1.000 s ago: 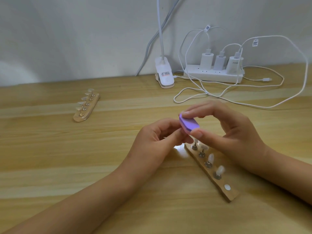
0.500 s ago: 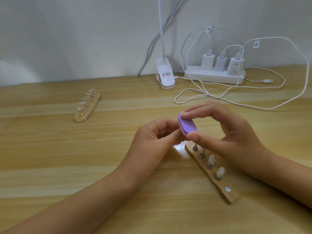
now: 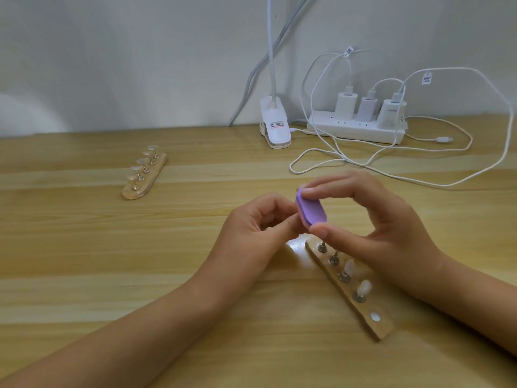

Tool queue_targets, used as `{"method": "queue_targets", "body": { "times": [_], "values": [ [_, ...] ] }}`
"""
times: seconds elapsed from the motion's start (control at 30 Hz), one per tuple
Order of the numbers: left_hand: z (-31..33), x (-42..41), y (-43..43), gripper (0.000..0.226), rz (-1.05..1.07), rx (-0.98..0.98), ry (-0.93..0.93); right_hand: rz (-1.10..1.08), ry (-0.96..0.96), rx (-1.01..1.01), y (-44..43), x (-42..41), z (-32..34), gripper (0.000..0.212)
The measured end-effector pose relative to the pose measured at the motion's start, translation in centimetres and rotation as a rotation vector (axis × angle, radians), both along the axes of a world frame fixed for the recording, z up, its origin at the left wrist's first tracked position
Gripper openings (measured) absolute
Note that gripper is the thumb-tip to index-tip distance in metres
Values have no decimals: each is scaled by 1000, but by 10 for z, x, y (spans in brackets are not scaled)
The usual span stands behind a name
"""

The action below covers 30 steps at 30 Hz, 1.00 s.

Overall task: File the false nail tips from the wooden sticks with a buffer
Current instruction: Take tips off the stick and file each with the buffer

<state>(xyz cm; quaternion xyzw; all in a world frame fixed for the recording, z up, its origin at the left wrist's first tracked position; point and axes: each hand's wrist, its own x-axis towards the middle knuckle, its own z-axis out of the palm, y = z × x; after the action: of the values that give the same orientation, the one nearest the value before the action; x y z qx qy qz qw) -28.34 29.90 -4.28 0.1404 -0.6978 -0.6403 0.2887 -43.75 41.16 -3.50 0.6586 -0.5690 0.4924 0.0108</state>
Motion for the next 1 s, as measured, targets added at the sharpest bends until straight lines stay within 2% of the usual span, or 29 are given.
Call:
{"method": "queue_targets", "body": {
  "times": [0.13,0.23,0.33,0.43,0.6,0.67,0.77,0.93,1.0],
  "values": [
    [0,1,-1,10,35,-37,-33,-58,-107,37,0,-6,1,29],
    [0,1,1,3,48,-70,-36,-21,-100,9,0,-3,0,21],
    [0,1,2,7,53,-88,-46,-9,-303,86,0,-5,2,14],
    [1,1,2,4,66,-78,-62,2,-485,194,-4,-10,3,22],
    [-1,0,-1,8,71,-59,-97,107,-697,232,-7,-16,2,40],
    [-1,-1,-2,8,71,-63,-96,158,-707,239,-6,-15,2,39],
    [-1,-1,-2,5,81,-52,-91,183,-661,231,-4,-9,5,25],
    [2,-1,0,10,74,-31,-80,148,-522,159,-1,-7,6,25],
    [2,0,0,9,61,-37,-76,139,-394,110,-1,-6,4,22]
  ]
}}
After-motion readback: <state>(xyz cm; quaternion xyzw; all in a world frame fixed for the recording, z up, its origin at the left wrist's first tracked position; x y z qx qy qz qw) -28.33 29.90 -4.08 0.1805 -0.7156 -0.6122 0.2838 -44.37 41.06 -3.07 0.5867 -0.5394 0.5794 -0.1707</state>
